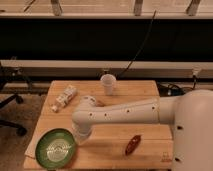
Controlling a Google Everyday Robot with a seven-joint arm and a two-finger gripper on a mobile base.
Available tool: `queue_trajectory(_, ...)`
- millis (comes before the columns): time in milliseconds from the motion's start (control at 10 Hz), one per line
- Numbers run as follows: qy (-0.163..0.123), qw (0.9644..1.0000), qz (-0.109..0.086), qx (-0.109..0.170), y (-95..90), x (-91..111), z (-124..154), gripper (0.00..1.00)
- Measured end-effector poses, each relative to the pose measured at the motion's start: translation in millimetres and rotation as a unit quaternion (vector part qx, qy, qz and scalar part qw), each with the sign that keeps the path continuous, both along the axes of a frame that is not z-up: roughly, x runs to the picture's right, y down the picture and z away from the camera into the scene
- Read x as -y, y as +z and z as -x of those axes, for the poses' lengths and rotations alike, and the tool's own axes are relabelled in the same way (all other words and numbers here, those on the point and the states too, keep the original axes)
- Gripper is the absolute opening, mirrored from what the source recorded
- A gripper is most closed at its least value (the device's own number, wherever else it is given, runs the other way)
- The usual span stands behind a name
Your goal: Push the ceramic bowl across the table
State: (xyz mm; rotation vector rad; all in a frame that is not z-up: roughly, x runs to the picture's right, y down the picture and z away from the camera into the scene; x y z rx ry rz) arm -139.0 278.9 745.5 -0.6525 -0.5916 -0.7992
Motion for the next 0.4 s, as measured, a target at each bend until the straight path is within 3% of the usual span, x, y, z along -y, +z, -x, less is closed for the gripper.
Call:
queue_trajectory(200,-0.003,0.9999,0.0,0.012,-3.1,-2.6,6.4,0.04)
queue_trajectory(400,0.006,1.0,0.001,0.003,0.7,4.0,2.4,0.04)
